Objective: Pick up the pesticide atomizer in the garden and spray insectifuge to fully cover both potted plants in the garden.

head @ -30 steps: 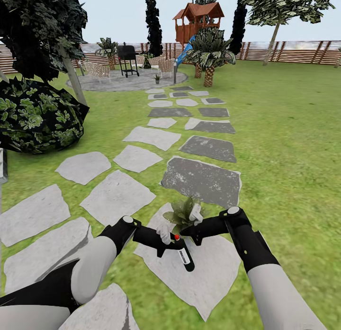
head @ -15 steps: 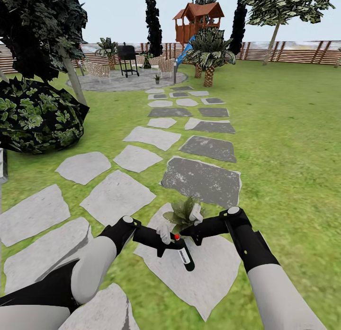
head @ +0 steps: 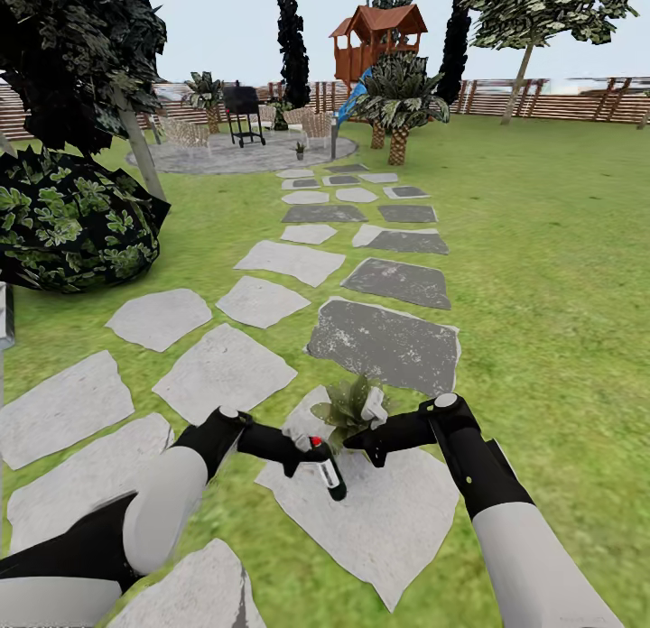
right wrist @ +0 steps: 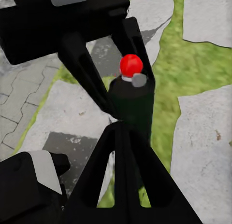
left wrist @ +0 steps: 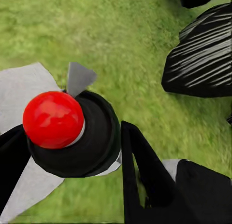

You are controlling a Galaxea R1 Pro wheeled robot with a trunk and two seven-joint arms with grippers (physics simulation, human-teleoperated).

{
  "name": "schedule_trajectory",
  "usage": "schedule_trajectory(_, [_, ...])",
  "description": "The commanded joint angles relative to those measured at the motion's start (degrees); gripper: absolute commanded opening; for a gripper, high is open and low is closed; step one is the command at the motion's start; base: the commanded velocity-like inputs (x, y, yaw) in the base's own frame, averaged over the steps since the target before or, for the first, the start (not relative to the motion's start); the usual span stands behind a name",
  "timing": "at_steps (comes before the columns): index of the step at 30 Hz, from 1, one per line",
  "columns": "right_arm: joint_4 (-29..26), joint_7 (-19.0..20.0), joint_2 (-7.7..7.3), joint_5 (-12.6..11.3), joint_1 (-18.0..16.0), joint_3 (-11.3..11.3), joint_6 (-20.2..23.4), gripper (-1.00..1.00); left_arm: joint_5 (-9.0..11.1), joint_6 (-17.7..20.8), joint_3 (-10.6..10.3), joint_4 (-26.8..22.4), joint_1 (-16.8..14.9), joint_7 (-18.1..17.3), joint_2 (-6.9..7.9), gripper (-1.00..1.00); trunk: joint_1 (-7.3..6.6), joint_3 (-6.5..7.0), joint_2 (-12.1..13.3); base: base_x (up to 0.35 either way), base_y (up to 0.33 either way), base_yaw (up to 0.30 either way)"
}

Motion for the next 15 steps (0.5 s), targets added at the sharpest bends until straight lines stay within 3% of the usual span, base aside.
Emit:
schedule_trajectory(1, [-0.08, 0.32, 0.03, 0.26, -0.03, -0.03, 0.60, -1.00, -0.57, 0.54, 0.51, -0.24, -0.02, 0.73, 0.32, -1.00, 0.00, -0.05, -0.03, 0.000, 0.000, 0.000])
schedule_trajectory(5, [-0.12, 0.31, 0.03, 0.26, -0.03, -0.03, 0.60, -1.00, -0.73, 2.72, 0.38, -0.59, -0.02, 5.35, 2.19, -1.00, 0.00, -0.05, -0.03, 0.000, 0.000, 0.000])
schedule_trajectory(9, [-0.10, 0.35, -0.07, 0.26, -0.03, -0.05, 0.60, -1.00, -0.78, 2.99, 0.32, -0.63, -0.02, 6.22, 4.41, -1.00, 0.00, -0.05, -0.03, 0.000, 0.000, 0.000])
schedule_trajectory(15, [0.00, 0.34, -0.20, 0.16, 0.52, -0.21, 0.60, -1.00, -0.78, 2.94, 0.21, -0.63, 0.08, 8.48, 5.06, -1.00, 0.00, -0.05, -0.03, 0.000, 0.000, 0.000])
